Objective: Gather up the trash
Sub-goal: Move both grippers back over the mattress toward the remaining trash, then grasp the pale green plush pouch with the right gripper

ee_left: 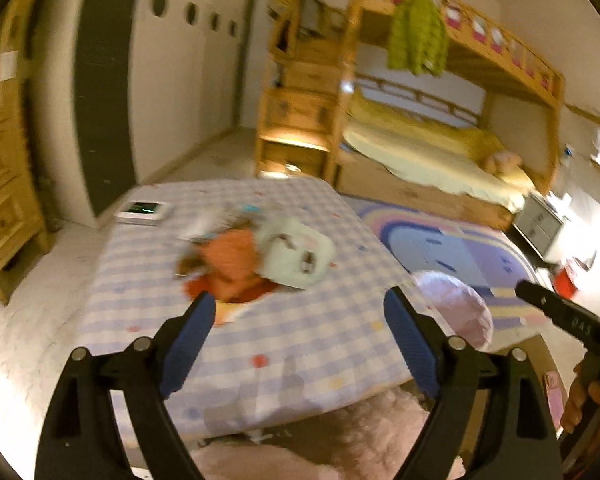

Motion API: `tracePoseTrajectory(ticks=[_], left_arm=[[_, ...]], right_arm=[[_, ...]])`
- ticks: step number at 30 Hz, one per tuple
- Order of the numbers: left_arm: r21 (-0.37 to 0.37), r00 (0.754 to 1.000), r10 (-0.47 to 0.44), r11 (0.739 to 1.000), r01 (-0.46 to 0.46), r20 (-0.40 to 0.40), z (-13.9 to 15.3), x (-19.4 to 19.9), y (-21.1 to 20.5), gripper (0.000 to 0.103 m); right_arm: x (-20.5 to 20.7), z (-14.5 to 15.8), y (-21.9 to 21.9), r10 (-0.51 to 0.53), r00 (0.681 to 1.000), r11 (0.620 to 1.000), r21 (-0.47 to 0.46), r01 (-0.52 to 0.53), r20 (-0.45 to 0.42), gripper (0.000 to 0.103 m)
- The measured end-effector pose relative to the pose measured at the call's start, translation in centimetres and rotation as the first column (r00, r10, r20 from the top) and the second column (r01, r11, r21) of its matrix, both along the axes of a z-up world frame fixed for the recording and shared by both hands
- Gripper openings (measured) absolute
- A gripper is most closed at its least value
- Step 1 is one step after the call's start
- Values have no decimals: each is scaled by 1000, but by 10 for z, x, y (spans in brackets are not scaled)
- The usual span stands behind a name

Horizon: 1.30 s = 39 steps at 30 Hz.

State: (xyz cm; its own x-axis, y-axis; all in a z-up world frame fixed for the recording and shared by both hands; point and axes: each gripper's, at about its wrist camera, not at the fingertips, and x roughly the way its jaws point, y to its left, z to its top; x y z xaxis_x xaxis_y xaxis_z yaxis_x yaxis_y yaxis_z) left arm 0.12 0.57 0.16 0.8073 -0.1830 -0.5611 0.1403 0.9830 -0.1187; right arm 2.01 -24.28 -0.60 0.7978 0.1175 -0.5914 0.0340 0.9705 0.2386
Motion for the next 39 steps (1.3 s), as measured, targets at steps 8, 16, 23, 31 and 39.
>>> tracePoseTrajectory(ticks=[8,16,23,31,39], left_arm=[[64,983,185,981,-186,19,-1,-3,52,87],[81,961,276,959,-272,-30,-25,37,90,88],[82,953,294,954,-288,-73,-39,56,115,88],[92,943,320,946,-312,-88,-44,65,129,88],[72,949,298,954,-291,-108,-53,73,128,88]], right_arm=[[7,4,42,95,996,995,-28,-94,3,49],[53,4,93,189,982,977,-96,-190,-26,34],[101,2,146,271,961,951,-142,-275,-48,24],[149,-16,185,291,948,940,-147,-308,-127,47],[178,-42,206,183,965,961,-175,-216,-187,77]])
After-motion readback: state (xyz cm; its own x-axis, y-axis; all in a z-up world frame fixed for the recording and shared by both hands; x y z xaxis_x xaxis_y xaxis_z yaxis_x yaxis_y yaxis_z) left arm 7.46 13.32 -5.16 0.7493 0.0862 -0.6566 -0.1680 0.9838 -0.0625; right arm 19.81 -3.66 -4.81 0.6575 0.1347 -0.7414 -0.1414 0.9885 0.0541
